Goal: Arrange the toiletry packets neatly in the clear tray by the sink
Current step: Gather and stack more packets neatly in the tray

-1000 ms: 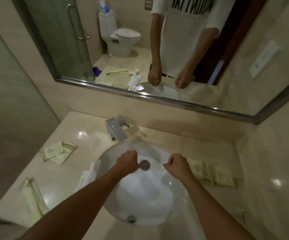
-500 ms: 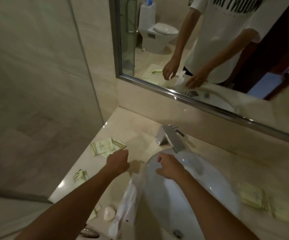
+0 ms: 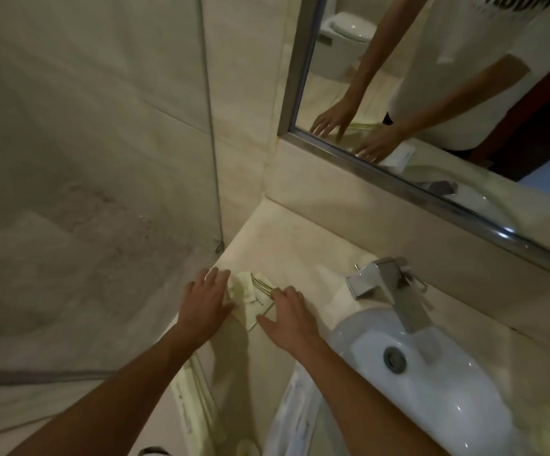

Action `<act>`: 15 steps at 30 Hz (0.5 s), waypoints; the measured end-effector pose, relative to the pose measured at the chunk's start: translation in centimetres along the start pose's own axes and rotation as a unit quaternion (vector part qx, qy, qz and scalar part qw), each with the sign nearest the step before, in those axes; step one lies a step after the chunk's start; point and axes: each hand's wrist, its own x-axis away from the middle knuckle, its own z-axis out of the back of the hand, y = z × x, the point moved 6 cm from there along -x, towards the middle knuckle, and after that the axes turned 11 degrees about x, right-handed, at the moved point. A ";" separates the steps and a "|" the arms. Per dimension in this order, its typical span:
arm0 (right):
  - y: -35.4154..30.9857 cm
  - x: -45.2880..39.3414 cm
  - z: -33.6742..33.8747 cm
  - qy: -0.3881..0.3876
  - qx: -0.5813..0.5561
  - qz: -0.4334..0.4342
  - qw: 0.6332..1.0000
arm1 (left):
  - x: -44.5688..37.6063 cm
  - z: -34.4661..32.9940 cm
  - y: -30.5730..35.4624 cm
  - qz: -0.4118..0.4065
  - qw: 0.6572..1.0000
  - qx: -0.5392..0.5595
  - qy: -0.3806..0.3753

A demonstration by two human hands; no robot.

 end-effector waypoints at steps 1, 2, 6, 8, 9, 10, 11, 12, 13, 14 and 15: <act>-0.3 -0.6 -0.1 0.011 -0.002 -0.006 1.000 | -0.3 0.0 -0.2 0.004 1.000 0.007 0.000; -0.6 -1.1 0.0 0.022 -0.003 -0.013 1.000 | -0.6 0.0 -0.3 0.006 1.000 0.013 0.001; -1.7 -2.6 -0.5 0.050 0.015 -0.035 0.998 | -1.1 -0.1 -0.1 0.003 1.000 0.017 0.004; -2.1 -2.9 -1.0 0.052 0.028 -0.049 0.997 | -1.3 -0.1 -0.3 0.018 1.000 0.017 0.005; -2.1 -3.0 -1.1 0.057 0.031 -0.058 0.996 | -1.2 0.0 -0.4 0.023 1.000 0.014 0.010; -2.1 -3.0 -1.0 0.062 0.029 -0.070 0.995 | -1.2 0.1 -0.6 0.027 0.999 0.011 0.020; -1.9 -2.9 -0.9 0.064 0.018 -0.084 0.994 | -1.1 0.1 -0.9 0.034 0.999 0.016 0.031; -1.6 -2.9 -0.7 0.062 0.000 -0.102 0.993 | -0.9 0.2 -1.3 0.048 0.997 0.034 0.040; -1.1 -2.9 -0.7 0.053 -0.027 -0.124 0.991 | -0.8 0.2 -1.7 0.069 0.995 0.064 0.046; -0.6 -2.8 -0.8 0.036 -0.064 -0.147 0.986 | -0.6 0.2 -2.1 0.092 0.989 0.102 0.051; -0.1 -2.6 -0.9 0.017 -0.116 -0.169 0.979 | -0.4 0.4 -2.4 0.109 0.983 0.139 0.056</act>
